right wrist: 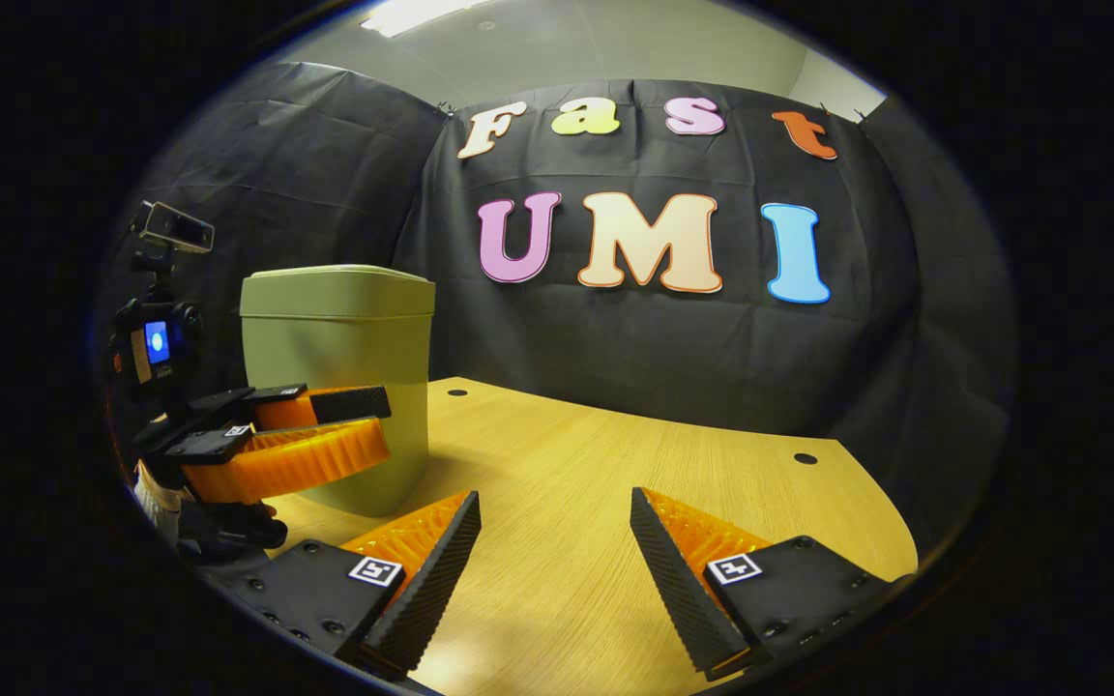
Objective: Press the lid of the desktop garbage bin to open it, pick up the crumpled paper on the desktop and throw it into the bin, then pick up the pop can on the desktop and drop it into the bin, and finally close the garbage bin lid.
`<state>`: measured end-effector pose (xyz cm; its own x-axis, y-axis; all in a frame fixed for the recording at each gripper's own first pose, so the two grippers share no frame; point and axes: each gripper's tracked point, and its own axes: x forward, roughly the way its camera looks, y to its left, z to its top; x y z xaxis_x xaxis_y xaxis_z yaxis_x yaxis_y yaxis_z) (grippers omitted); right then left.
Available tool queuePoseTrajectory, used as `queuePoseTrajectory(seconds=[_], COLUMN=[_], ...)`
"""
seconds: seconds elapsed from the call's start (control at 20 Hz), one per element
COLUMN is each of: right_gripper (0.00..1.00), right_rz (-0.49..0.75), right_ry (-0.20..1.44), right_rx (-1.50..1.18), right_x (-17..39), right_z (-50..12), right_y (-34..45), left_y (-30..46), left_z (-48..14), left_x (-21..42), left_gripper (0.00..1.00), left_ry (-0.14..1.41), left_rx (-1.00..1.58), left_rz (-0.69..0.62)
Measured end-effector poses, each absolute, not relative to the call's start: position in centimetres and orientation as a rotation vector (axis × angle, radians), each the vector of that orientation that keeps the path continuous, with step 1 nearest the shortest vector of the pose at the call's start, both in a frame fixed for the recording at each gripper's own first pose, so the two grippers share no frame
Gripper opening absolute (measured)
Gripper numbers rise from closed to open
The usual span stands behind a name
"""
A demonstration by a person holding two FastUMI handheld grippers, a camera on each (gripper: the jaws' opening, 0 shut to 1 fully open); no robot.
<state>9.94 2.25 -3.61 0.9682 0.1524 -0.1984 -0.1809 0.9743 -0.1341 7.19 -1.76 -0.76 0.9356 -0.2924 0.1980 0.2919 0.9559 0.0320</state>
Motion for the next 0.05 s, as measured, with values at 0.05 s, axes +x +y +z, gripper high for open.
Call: queuePoseTrajectory(seconds=[0.05], right_gripper=[0.98], right_rz=[0.167], right_ry=[0.19], right_rx=[-0.153], right_x=[9.98], right_z=[-3.64], right_y=[2.15], left_y=[-1.65], left_z=[-1.04], left_x=[7.11], left_gripper=[0.93], left_ry=[-0.201], left_rx=[-0.014], left_rz=[-0.299])
